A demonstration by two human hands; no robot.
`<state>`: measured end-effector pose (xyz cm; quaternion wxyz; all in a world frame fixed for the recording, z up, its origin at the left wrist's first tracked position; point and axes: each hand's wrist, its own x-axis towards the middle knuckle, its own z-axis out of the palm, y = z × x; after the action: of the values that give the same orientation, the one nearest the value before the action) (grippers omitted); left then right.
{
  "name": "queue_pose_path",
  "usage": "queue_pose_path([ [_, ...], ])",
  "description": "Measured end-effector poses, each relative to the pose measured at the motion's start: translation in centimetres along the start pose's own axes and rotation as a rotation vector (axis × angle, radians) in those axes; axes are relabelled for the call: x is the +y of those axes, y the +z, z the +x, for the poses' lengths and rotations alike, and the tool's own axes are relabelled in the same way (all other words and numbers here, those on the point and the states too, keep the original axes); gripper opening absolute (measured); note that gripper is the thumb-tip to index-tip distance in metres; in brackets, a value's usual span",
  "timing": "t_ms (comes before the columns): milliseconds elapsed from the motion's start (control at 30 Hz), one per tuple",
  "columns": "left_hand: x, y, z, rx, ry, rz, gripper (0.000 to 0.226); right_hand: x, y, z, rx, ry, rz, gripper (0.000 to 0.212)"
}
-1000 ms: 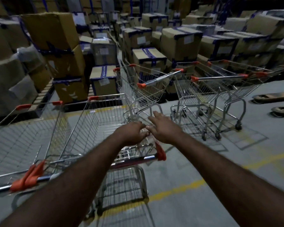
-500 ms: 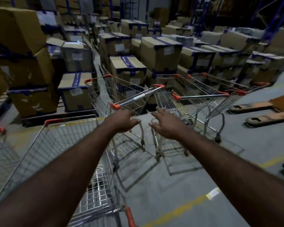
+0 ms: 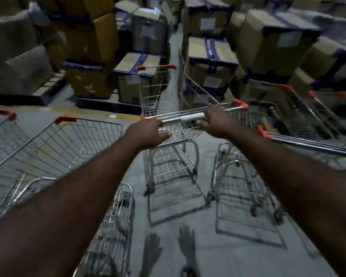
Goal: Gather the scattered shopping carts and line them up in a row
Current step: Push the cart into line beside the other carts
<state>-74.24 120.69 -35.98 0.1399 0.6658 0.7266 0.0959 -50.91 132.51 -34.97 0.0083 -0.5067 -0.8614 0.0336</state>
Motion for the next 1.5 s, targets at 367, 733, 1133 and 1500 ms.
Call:
queue_pose_path([
  [367,2.5,4.7,7.8,-0.011,-0.147,0.221,0.078,11.5,5.4,9.4,-0.149,-0.033,-0.03,0.073],
  [733,1.0,6.2,8.4,0.001,-0.23,0.271,0.062,9.6,6.7,7.9,0.018,-0.081,0.048,0.048],
  [1133,-2.2,5.2,2.3,-0.017,-0.064,0.126,0.023,8.9,7.7,1.9,0.034,-0.084,0.102,0.049],
  [1500,-3.7,6.8,-3.5,0.013,0.067,0.086,0.019,6.7,8.4,-7.2,0.036,-0.035,0.154,0.042],
])
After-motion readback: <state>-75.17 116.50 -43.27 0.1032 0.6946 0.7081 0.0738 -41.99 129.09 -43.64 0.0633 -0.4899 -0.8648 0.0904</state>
